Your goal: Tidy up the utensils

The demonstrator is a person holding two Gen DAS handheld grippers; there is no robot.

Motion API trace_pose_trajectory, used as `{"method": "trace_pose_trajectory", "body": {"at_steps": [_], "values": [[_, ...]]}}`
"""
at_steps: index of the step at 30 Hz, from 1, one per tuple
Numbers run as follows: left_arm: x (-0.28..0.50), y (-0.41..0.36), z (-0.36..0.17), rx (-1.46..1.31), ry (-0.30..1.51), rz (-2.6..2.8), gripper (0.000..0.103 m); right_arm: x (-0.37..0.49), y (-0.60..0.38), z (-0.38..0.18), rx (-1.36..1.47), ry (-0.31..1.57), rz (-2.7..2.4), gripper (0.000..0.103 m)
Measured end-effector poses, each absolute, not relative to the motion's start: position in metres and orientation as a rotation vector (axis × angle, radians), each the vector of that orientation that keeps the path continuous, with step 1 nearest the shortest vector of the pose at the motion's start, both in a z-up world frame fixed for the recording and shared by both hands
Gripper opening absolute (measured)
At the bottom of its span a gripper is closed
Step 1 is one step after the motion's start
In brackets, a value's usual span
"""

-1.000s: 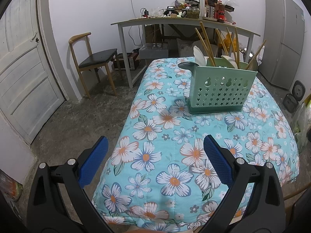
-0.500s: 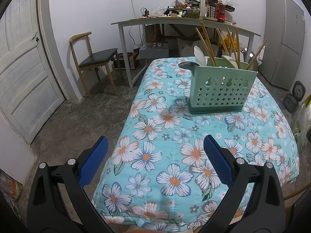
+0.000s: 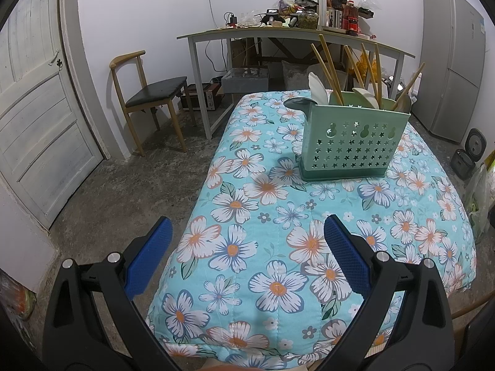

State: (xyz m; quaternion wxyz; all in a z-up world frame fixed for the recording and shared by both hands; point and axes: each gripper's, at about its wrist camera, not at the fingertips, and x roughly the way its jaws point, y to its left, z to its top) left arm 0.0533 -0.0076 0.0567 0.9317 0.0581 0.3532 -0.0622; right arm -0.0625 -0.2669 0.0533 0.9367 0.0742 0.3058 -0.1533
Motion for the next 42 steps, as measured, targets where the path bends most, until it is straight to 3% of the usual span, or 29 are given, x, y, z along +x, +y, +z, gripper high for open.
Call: {"method": "trace_pose_trajectory", "body": {"at_steps": [42], "values": [[0.0535, -0.0075, 0.0558, 0.119, 0.727, -0.127, 0.095, -0.0620, -0.2641, 0.0528, 0.153, 0.626, -0.309, 0.097]]}}
